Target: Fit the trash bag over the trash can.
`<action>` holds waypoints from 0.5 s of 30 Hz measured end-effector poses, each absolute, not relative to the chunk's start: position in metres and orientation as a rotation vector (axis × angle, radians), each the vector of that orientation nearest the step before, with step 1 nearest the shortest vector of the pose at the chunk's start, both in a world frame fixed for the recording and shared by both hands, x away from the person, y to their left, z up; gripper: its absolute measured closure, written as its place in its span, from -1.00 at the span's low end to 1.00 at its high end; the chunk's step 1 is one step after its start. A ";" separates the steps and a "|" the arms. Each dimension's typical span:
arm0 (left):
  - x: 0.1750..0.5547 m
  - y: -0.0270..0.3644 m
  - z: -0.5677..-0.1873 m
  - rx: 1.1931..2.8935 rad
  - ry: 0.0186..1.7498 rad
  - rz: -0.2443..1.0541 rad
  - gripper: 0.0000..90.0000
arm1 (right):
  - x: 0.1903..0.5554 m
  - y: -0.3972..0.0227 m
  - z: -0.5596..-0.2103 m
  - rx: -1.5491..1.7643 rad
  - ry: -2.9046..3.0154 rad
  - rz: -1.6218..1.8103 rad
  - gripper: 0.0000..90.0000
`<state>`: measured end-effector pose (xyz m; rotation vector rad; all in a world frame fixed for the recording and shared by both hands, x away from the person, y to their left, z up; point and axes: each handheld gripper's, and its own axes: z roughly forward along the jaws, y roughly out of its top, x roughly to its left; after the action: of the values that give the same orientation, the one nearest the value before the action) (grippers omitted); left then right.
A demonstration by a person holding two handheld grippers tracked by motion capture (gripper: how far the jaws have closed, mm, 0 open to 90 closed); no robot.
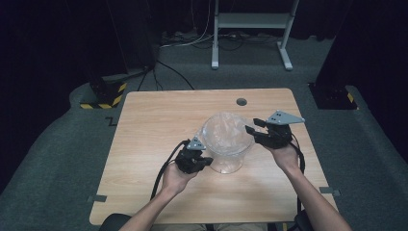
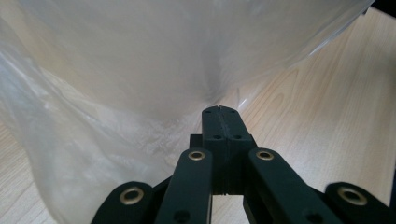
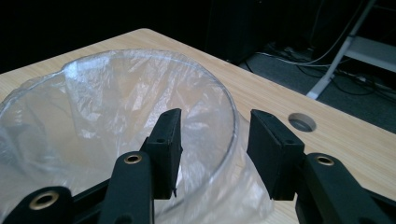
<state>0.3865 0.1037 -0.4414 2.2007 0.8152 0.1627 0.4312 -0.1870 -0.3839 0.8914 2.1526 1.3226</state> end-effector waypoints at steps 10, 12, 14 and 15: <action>0.386 0.085 -0.444 2.232 0.739 0.186 1.00 | 0.419 -0.206 -0.381 0.933 2.098 1.320 0.21; 0.383 0.084 -0.441 2.206 0.721 0.189 0.91 | 0.418 -0.208 -0.380 0.935 2.088 1.327 0.21; 0.379 0.082 -0.439 2.187 0.707 0.188 0.78 | 0.418 -0.209 -0.379 0.934 2.085 1.333 0.20; 0.378 0.082 -0.438 2.186 0.697 0.196 0.75 | 0.418 -0.208 -0.379 0.934 2.087 1.338 0.20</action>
<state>0.3782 0.0822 -0.4379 2.1860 0.6971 0.1963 0.4177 -0.2080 -0.3790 0.9338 2.0874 1.3380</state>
